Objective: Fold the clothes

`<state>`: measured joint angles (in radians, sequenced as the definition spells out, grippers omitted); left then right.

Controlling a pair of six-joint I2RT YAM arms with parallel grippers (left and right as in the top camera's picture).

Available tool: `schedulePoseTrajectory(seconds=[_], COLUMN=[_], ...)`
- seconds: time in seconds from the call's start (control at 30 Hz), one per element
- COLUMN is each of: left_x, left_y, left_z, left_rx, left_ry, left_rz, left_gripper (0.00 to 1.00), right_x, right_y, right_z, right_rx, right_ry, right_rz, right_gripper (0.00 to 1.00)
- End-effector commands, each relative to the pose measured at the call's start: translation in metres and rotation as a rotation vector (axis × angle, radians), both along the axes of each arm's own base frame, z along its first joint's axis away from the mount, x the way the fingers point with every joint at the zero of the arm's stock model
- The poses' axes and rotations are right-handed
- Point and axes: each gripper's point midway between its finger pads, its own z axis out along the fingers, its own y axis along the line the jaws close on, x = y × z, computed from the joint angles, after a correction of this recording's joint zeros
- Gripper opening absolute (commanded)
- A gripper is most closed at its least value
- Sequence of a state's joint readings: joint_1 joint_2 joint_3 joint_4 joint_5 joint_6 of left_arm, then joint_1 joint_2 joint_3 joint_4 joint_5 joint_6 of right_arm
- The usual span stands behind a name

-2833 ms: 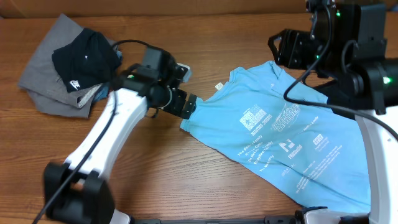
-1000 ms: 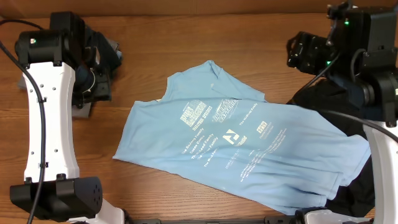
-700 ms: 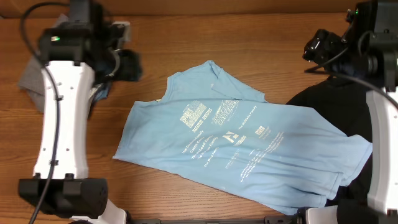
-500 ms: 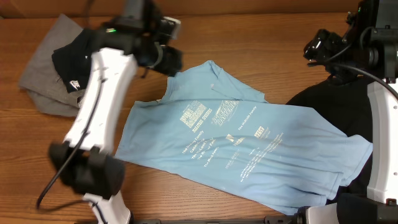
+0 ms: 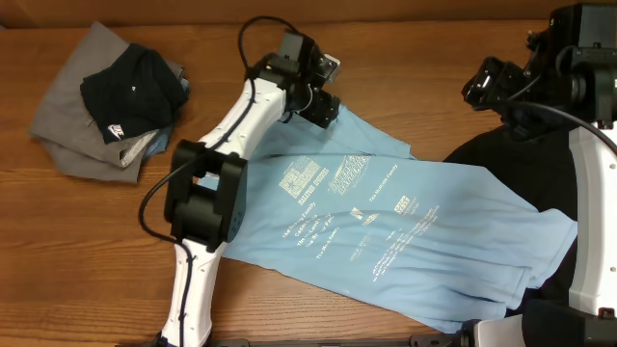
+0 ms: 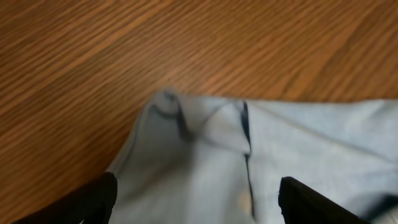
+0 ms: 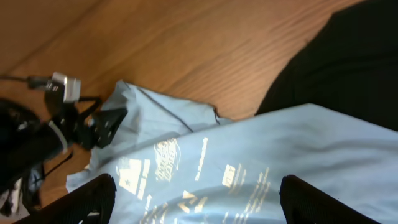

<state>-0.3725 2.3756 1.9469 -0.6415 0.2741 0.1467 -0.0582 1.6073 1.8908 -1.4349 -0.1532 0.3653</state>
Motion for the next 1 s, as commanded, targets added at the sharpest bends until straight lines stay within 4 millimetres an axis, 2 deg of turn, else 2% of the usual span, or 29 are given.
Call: schedulePoseTrajectory(seconds=[0.0,0.1,0.2,0.23,0.37,0.4,0.43,0.5,0.57,0.77,0.83,0.9,0.97], left_x=[0.003,0.005,0.002,0.001,0.003,0.006,0.01,0.023,0.041,0.097,0.105,0.103,0.1], left_y=[-0.006,-0.007,-0.008,-0.007,-0.007,-0.004,0.002,0.021,0.044,0.129,0.142,0.155,0.177], left_z=[-0.021,-0.037,-0.054,-0.056,-0.056,-0.053,-0.05,-0.037,-0.012,0.1,0.129,0.139,0.135], left_rx=[-0.033,-0.037,-0.026,-0.025,-0.023,-0.023,-0.021,-0.016,-0.036,-0.138,-0.196,-0.2,-0.133], left_ry=[0.038,0.053,0.079,0.084,0.082,0.083,0.086,0.087,0.071,-0.112,-0.154,-0.152,-0.139], left_rz=[0.053,0.069,0.068,0.068,0.081,0.111,0.157,0.27,0.358,0.528,0.519,0.537,0.6], left_gripper=[0.86,0.84,0.72,0.65,0.08,0.04,0.04,0.04,0.04,0.04,0.04,0.04,0.04], right_x=[-0.005,-0.008,-0.009,-0.009,-0.008,-0.007,-0.007,-0.007,-0.006,-0.002,-0.002,-0.002,-0.002], right_y=[0.0,0.001,0.001,0.001,0.001,0.001,0.001,0.001,0.0,-0.015,-0.015,-0.015,-0.015], right_z=[0.012,0.011,0.011,0.011,0.011,0.011,0.011,0.012,0.012,0.004,-0.001,-0.006,-0.009], right_rx=[0.0,0.001,0.001,0.001,0.001,0.001,0.001,0.001,0.0,-0.077,-0.078,-0.077,-0.077], right_ry=[-0.027,-0.017,-0.013,-0.013,-0.016,-0.018,-0.019,-0.02,-0.023,-0.021,-0.009,0.004,0.015], right_rz=[0.006,0.007,0.006,0.006,0.006,0.006,0.006,0.006,0.005,-0.036,-0.036,-0.036,-0.035], right_gripper=[0.88,0.88,0.88,0.88,0.88,0.88,0.88,0.88,0.88,0.89,0.89,0.89,0.89])
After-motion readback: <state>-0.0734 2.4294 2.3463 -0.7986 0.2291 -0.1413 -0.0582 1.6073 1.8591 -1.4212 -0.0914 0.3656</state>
